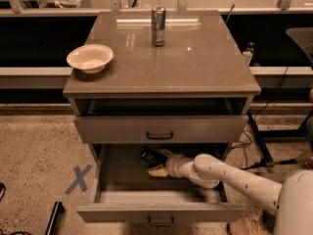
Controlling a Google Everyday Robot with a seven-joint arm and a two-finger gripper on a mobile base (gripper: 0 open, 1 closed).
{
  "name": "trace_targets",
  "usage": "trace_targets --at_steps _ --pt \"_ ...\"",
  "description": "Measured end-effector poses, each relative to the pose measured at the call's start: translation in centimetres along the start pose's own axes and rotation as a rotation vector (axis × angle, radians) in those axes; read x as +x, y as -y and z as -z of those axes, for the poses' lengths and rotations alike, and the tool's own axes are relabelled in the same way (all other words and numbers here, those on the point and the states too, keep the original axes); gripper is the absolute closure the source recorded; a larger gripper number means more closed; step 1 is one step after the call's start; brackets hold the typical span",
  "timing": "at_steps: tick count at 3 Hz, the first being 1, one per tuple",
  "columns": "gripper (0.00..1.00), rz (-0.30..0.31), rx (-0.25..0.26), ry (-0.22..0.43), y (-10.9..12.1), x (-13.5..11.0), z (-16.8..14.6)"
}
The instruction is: Pick rxbar chocolate from middle drawer and place on counter
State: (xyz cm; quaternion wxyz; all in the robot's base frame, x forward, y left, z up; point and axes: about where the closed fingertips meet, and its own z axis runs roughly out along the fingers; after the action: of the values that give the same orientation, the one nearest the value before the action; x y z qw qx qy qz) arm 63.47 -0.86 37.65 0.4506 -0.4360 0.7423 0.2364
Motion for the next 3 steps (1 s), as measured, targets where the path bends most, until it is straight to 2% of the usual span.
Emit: trace_targets --at_steps 2,3 --pt "0.3 -0.007 0.01 -0.012 0.53 0.57 -0.41" --pt "0.49 -0.015 0.01 -0.019 0.68 0.9 -0.64"
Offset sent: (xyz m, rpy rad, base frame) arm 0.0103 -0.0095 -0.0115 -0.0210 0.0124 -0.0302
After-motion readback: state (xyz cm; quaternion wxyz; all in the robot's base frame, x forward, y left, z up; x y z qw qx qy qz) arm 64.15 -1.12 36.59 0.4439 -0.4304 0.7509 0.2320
